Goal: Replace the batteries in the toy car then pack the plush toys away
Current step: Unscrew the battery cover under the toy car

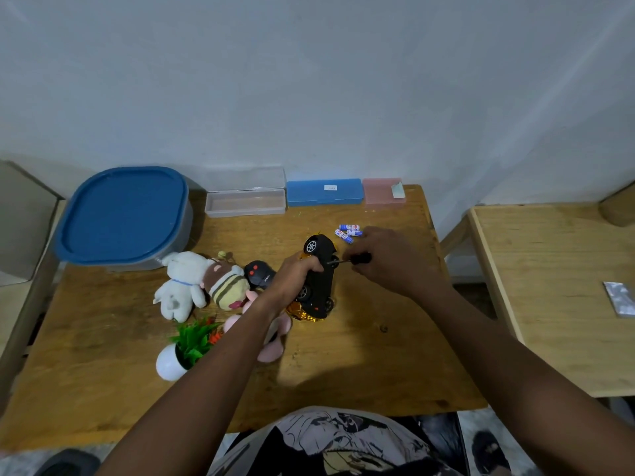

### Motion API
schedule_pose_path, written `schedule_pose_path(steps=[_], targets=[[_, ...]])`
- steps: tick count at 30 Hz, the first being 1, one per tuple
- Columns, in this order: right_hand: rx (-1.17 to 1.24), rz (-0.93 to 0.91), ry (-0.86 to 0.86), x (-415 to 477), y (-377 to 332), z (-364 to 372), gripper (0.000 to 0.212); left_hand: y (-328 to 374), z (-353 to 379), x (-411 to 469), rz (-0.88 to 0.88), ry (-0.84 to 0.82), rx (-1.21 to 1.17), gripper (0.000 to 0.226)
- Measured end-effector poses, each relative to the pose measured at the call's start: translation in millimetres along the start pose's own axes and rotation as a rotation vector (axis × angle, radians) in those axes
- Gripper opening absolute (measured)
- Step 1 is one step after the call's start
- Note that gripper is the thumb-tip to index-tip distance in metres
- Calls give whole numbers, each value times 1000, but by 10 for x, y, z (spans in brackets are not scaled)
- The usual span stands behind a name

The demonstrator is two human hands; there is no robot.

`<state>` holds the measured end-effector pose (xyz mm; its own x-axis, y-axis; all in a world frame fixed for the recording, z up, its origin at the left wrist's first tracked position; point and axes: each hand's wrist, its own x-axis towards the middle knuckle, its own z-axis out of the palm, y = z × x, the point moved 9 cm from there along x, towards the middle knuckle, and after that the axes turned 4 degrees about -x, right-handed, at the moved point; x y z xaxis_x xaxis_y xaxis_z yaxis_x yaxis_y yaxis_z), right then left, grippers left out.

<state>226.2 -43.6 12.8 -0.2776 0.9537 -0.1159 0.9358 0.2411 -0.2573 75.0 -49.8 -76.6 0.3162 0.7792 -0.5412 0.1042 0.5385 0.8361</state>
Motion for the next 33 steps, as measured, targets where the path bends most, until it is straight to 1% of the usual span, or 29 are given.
schedule_pose_path(steps=[4,5,9,11,13,16,19,23,28,33], targets=[[89,26,-68,-3,49,147,30,-26,-1,37,-18,-5,-30,26],[112,38,-89,-5,60,190,31,-37,-2,44,-22,-8,-47,27],[114,28,-75,10,85,188,28,-67,11,33,-37,-13,-134,46],[75,-5,-56,23,63,120,28,-82,9,33,-44,1,-158,61],[53,-11,-51,32,57,70,29,-105,12,53,-46,8,-176,66],[56,12,-37,31,91,-5,30,-136,9,68,-56,14,-221,64],[190,50,1,23,111,-52,23,-150,4,77,-55,4,-240,65],[360,131,77,45,55,41,9,-98,56,54,-25,-36,-242,55],[522,246,206,37,72,186,12,-93,96,49,-14,-68,-260,59],[529,257,253,24,41,187,11,-134,74,78,-44,-40,-278,61]])
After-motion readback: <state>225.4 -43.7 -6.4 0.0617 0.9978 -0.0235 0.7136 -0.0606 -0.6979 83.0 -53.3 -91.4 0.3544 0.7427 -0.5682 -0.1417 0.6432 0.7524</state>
